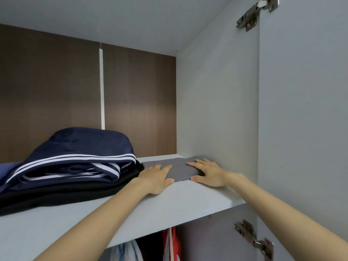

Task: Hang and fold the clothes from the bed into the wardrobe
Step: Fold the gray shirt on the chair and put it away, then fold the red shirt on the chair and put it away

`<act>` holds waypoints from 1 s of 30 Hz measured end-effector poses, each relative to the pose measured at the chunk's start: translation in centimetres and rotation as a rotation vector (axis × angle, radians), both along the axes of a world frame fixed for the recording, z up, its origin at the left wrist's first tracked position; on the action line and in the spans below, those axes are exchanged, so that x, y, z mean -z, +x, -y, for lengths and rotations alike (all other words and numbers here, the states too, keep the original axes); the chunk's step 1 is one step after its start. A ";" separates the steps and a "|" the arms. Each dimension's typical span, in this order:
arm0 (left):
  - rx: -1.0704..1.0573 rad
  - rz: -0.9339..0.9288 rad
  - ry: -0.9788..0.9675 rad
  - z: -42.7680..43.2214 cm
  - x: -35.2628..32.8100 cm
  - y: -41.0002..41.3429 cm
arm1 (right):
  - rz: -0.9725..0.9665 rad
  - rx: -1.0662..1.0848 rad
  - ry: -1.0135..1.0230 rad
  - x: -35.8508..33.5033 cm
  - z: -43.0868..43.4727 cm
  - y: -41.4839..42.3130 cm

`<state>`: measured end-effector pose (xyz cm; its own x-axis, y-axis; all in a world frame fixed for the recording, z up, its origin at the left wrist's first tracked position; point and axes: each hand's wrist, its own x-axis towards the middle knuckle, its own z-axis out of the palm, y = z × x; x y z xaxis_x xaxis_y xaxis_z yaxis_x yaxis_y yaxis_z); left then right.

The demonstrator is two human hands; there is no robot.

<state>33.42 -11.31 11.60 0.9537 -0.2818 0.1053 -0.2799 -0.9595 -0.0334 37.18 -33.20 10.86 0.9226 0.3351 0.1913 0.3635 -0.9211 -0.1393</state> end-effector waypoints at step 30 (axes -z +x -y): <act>0.122 0.369 -0.601 4.9 8.2 -35.6 | 0.259 -0.087 0.649 9.3 5.8 -35.9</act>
<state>-2.19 -16.19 3.38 0.7912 -0.1759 0.5857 -0.4586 -0.8043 0.3779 1.33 -38.98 1.58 0.7955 0.1500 0.5871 0.5279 -0.6473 -0.5498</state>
